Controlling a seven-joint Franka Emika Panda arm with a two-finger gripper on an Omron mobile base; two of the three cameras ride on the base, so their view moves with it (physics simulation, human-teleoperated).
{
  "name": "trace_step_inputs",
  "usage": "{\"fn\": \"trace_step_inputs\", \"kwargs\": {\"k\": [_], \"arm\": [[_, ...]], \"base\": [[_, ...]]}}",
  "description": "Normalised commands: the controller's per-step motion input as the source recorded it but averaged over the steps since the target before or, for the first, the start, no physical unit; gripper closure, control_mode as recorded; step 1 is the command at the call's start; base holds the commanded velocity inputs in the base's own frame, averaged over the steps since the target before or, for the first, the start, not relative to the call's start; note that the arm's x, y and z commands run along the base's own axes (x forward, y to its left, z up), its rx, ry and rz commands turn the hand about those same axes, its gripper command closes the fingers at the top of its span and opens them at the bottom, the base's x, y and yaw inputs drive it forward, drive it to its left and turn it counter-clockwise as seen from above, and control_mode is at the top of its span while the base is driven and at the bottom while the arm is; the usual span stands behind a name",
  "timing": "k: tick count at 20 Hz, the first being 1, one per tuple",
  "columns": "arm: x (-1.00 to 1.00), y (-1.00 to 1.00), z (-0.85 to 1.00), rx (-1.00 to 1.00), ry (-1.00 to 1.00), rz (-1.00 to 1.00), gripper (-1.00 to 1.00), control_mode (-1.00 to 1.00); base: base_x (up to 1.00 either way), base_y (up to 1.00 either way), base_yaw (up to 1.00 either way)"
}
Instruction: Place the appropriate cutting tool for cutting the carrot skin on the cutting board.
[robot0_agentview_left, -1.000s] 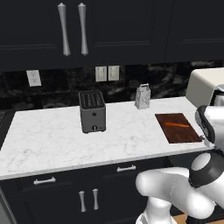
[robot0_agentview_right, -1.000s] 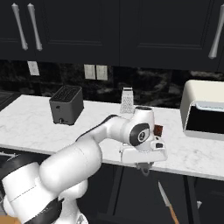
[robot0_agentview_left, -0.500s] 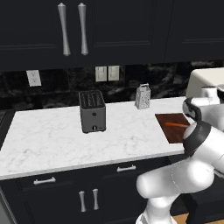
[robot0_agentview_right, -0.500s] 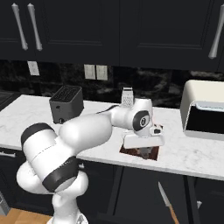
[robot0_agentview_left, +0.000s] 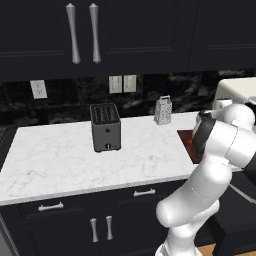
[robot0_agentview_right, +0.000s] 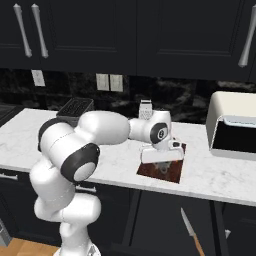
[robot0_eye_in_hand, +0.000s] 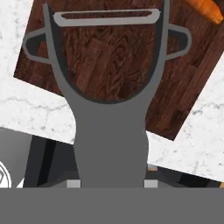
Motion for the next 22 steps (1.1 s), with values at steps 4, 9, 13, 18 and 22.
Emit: {"fn": "trace_step_inputs", "kwargs": {"k": [4, 9, 13, 18, 22], "arm": [[0.44, 0.00, -0.19, 0.00, 0.00, 0.02, 1.00, -1.00], [0.27, 0.13, -0.26, 0.00, 0.00, 0.03, 1.00, -1.00], [0.05, 0.07, -0.30, 0.00, 0.00, 0.03, 1.00, -1.00], [0.10, 0.03, -0.29, 0.00, 0.00, 0.04, 1.00, -1.00], [0.16, 0.00, -0.17, 0.00, 0.00, 0.04, 1.00, -1.00]], "base": [[0.00, 0.00, 0.00], [0.00, 0.00, 0.00], [0.00, 0.00, 0.00], [0.00, 0.00, 0.00], [0.00, 0.00, 0.00]]}}
